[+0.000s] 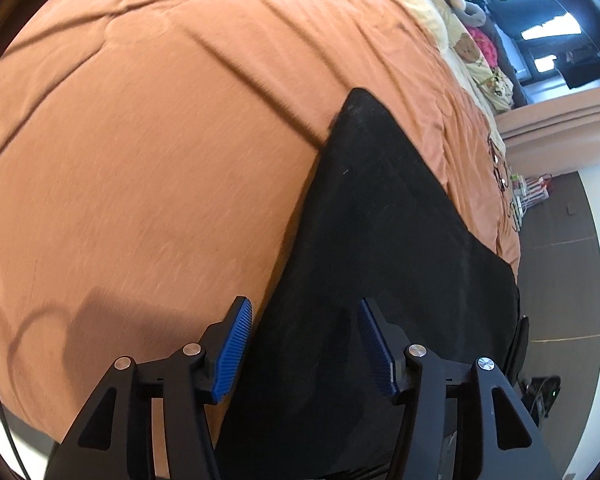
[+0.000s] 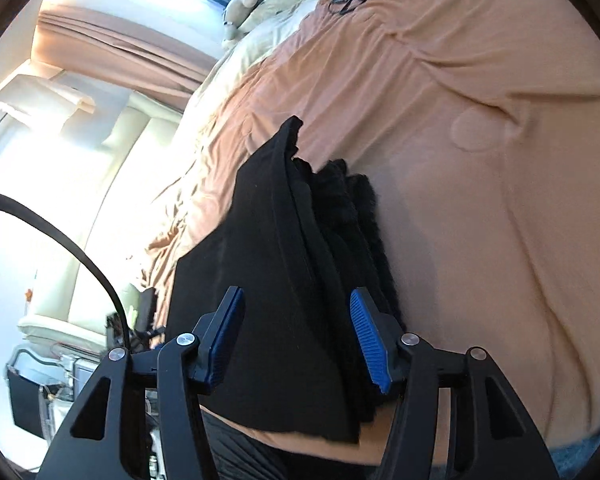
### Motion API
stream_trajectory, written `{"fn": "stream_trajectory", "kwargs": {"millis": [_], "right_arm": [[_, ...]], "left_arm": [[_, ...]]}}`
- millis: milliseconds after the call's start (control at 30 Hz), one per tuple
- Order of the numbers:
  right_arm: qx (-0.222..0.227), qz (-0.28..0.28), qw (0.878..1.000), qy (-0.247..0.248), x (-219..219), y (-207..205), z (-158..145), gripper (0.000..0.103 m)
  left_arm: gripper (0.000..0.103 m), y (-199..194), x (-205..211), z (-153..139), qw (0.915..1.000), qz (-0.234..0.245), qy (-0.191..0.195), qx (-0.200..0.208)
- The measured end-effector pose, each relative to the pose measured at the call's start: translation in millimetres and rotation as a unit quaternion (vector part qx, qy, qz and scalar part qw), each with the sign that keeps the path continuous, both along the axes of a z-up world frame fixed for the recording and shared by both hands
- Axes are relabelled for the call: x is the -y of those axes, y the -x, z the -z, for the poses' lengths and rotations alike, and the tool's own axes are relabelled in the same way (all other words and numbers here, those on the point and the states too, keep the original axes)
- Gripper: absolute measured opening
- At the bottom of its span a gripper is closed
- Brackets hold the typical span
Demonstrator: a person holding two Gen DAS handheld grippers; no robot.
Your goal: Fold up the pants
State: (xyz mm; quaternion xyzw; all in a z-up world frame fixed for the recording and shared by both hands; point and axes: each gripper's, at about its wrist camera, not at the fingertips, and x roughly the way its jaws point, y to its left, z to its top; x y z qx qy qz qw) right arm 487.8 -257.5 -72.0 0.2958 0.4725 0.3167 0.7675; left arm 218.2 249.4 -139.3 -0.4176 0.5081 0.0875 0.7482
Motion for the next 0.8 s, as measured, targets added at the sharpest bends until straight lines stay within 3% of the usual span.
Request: {"fn": "stream_trajectory", "kwargs": {"millis": [500,800], "right_arm": [[-0.030,-0.052,0.996,-0.072,-15,-87,35,0.053],[0.055,-0.112,0.985,-0.121,-40,-78,-18,0.053]], "left_arm": [[0.057,31,3,2,0.9995,-0.030,0.004,-0.012],[0.057,34,4,1,0.9990,-0.041,0.003,-0.017]]}}
